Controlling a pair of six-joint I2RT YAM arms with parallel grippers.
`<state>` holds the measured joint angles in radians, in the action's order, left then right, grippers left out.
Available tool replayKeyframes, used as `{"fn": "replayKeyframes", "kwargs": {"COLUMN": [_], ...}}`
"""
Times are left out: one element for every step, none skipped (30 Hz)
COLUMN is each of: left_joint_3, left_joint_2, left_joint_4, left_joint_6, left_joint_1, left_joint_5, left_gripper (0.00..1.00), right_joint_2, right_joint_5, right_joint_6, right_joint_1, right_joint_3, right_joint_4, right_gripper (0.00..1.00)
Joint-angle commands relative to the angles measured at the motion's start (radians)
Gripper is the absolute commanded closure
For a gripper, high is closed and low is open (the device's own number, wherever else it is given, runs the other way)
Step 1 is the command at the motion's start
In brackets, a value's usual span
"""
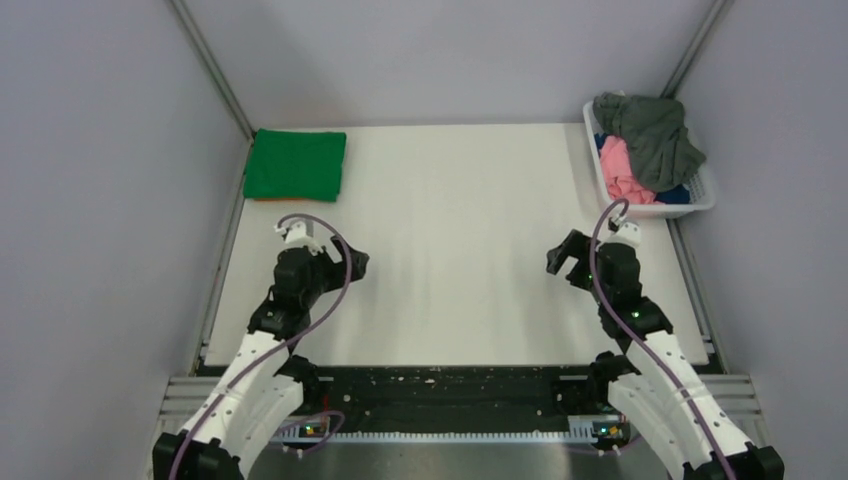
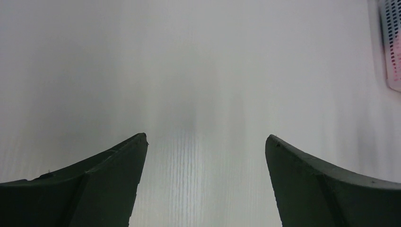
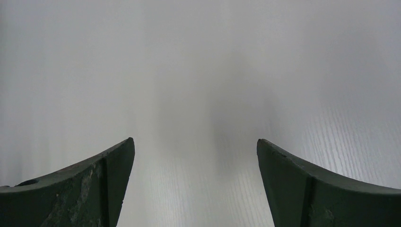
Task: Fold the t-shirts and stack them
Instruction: Reset both arms
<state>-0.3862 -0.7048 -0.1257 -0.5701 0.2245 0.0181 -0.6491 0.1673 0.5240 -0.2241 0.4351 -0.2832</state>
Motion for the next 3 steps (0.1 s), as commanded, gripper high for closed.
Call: {"fn": "replayKeyframes", "kwargs": {"left_joint_3": [0.003,0.002,0.000], "left_joint_2": [0.001,0.001,0.003], "left_joint_4": [0.092,0.089,0.085], "left_joint_6": [0.003,0.003,0.003], "left_joint_1": [0.004,0.004,0.004], "left_joint_5": [0.039,0.039,0.041], "left_gripper": [0.01,0.01,0.01], "right_joint_2": [0.020,0.019,0.019], "right_joint_5": [-0.031,-0.024,-0.017], "right_joint_6": [-0.004,-0.002,0.000], "right_joint_1": [0.005,0.005,0.005], "right_joint_3": [-0.019,-0.019,-0.018], "right_joint_4": [0.052,0.052,0.052], "right_gripper": [0.01,0.01,0.01]}}
